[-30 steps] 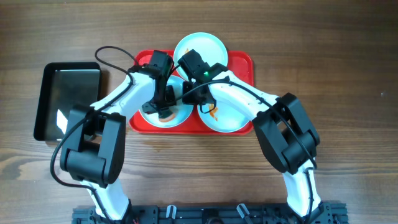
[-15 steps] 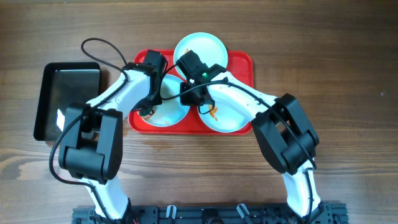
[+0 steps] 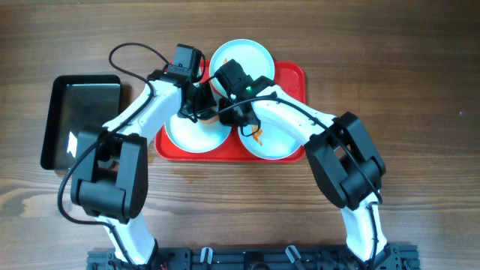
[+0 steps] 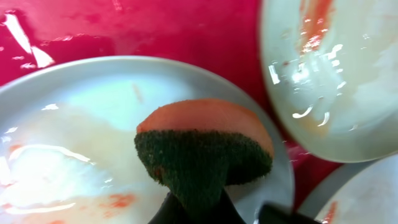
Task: Clean dirty plates on tray and stack at the side
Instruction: 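Lift the left plate with the right gripper, move sponge aside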
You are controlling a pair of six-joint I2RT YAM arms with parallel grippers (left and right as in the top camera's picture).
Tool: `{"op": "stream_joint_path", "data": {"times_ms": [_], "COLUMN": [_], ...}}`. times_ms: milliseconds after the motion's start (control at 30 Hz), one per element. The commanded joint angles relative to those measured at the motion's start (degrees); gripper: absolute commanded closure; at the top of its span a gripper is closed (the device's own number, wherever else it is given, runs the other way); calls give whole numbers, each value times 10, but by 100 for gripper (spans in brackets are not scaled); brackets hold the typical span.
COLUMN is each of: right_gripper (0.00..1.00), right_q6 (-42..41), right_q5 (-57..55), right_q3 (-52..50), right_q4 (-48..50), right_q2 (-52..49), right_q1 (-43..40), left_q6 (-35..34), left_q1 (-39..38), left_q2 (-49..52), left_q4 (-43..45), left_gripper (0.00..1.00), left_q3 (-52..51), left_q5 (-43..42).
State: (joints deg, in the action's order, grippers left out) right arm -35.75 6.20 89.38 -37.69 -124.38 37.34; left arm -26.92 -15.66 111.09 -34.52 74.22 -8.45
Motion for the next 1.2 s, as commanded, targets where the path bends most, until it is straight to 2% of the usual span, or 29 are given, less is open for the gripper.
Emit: {"op": "stream_joint_path", "data": {"times_ms": [0,267,533,667,733,933,1033,1167], "right_gripper": [96,96,96,96,96,96,96,96], "right_q6": [6,6,7,8,8,8,8,8], "right_q5": [-10,-9,-8,-8,-7,-5,-1,-1], "right_q3": [-10,-10,-10,-10,-10,-10,-10,-10], "right_q4": [-3,-3,-3,-3,-3,-2,-1,3], "right_q2": [-3,-3,-3,-3,-3,-3,-3,-3], "right_q1": [-3,-3,-3,-3,-3,-3,-3,-2], "left_q6": [-40,-35,-25,30,31,25,25,25], "left_q1": [-10,-10,-9,-9,-9,-10,-10,-10], "left_q2": [27,63,64,64,63,36,-7,-32], "left_q4": [16,22,-89,-132,-153,-221,-199,-113], "left_gripper": [96,96,96,96,96,96,96,96], "left_q3": [-1,-1,-1,-1,0,28,41,41], "left_q5": [-28,-21,285,322,332,301,181,24]}}
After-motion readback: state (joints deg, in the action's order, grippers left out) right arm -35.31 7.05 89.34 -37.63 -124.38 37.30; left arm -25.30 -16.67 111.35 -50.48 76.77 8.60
